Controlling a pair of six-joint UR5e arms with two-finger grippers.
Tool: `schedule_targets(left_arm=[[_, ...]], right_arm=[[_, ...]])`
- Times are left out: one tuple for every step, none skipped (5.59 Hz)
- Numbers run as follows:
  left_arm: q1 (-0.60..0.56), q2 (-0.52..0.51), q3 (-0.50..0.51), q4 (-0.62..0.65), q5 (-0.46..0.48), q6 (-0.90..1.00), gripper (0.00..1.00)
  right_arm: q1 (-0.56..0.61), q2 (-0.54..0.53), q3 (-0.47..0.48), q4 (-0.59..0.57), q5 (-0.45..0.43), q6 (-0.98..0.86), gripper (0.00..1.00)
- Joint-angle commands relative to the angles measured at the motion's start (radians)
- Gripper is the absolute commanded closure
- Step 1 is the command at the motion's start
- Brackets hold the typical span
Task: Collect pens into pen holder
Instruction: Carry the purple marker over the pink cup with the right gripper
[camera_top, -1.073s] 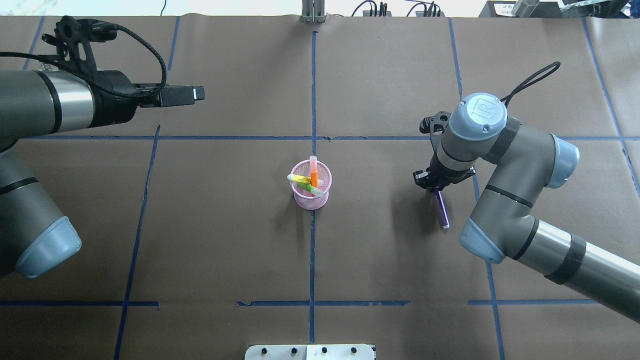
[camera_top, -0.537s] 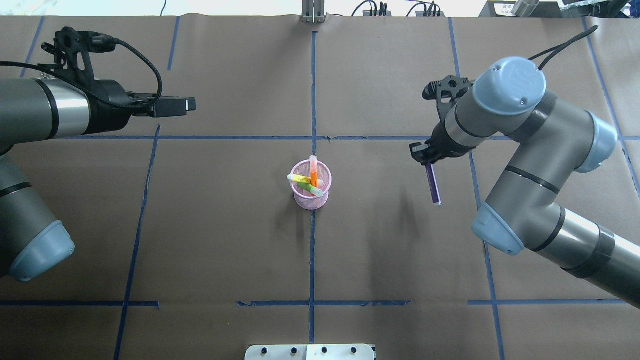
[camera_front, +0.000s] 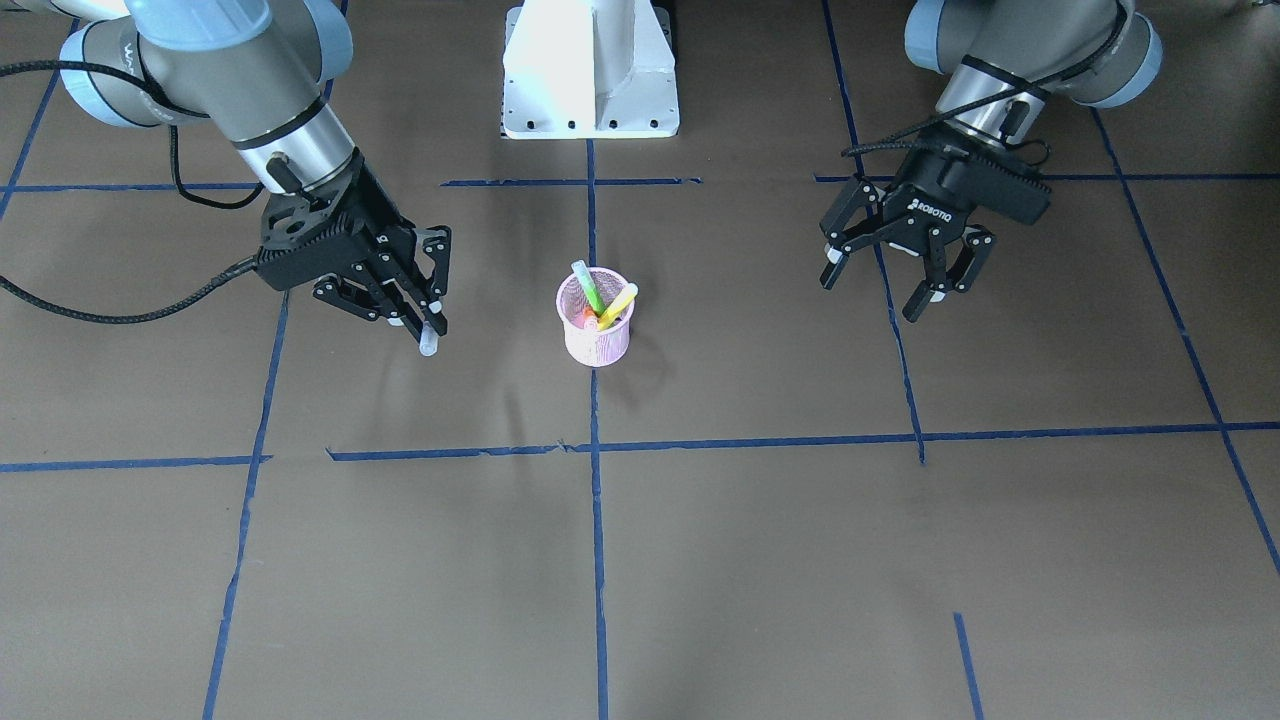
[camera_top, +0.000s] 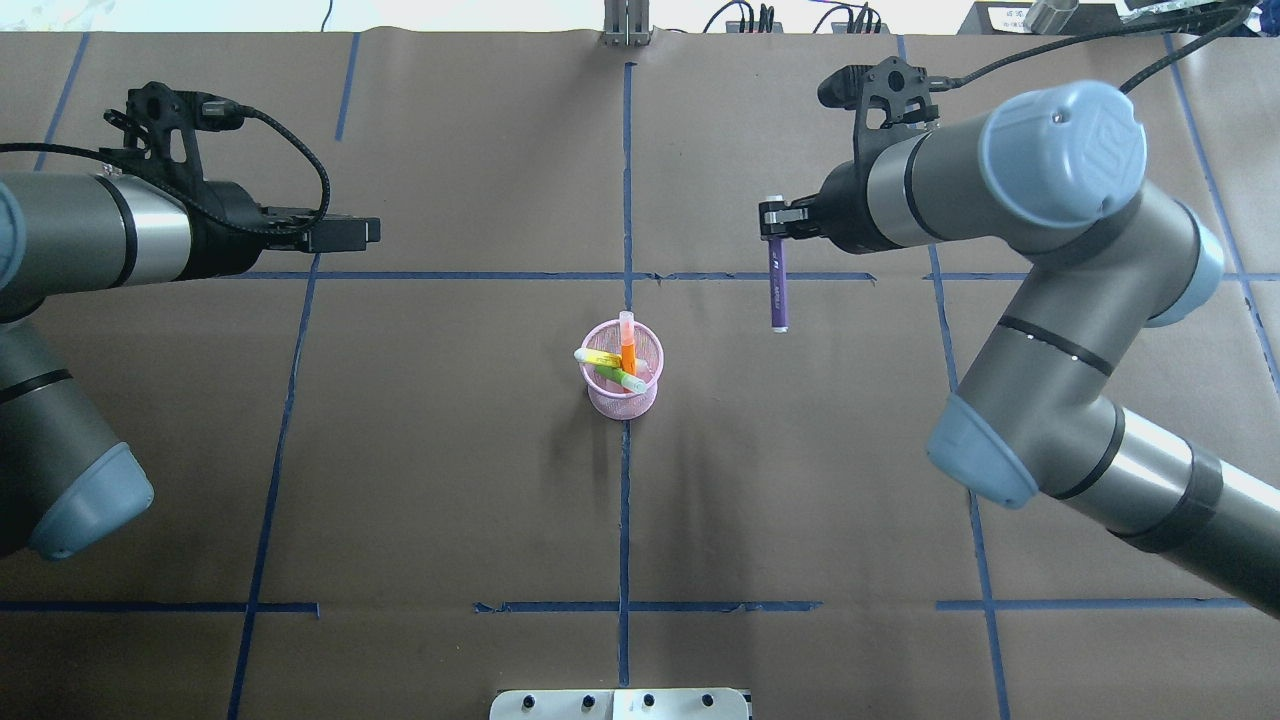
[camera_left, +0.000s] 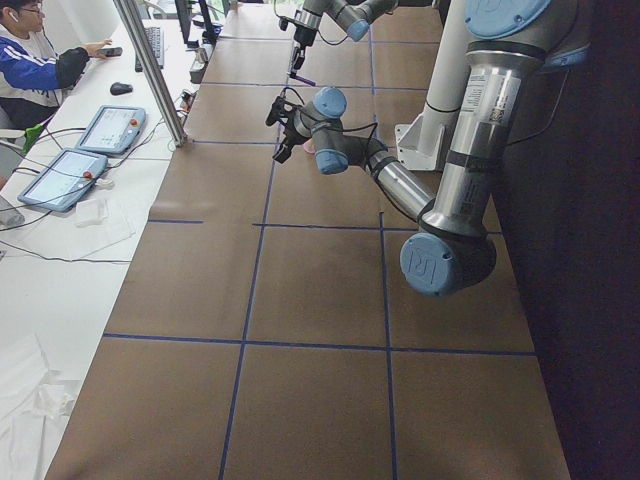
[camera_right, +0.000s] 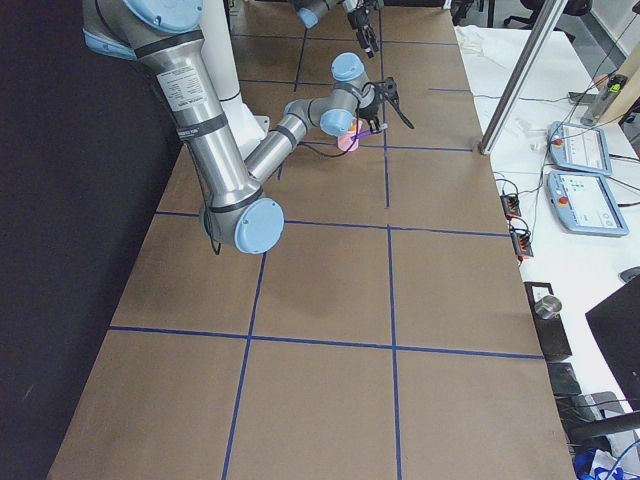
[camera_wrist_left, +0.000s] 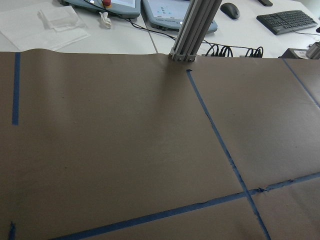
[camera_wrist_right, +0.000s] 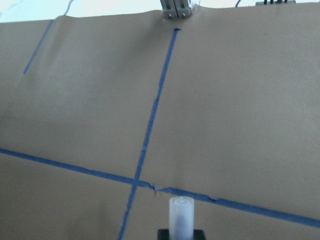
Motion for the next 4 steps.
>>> schedule_targets(left_arm=[[0.002, -0.001, 0.02, -0.001, -0.001, 0.0, 0.0], [-0.002, -0.001, 0.021, -0.001, -0.004, 0.002, 0.0], [-0.005, 0.001, 0.023, 0.001, -0.033, 0.002, 0.0], [-0.005, 0.002, 0.036, 0.001, -0.035, 0.002, 0.0]], right_arm=[[-0.15, 0.001, -0.01, 0.2, -0.275, -0.014, 1.0], [-0.223, 0.007, -0.013, 0.265, -0.429, -0.014, 1.0], [-0.284, 0.03, -0.028, 0.266, -0.579, -0.02, 1.0], [-0.341, 0.029, -0.06, 0.275, -0.69, -0.067, 1.0]])
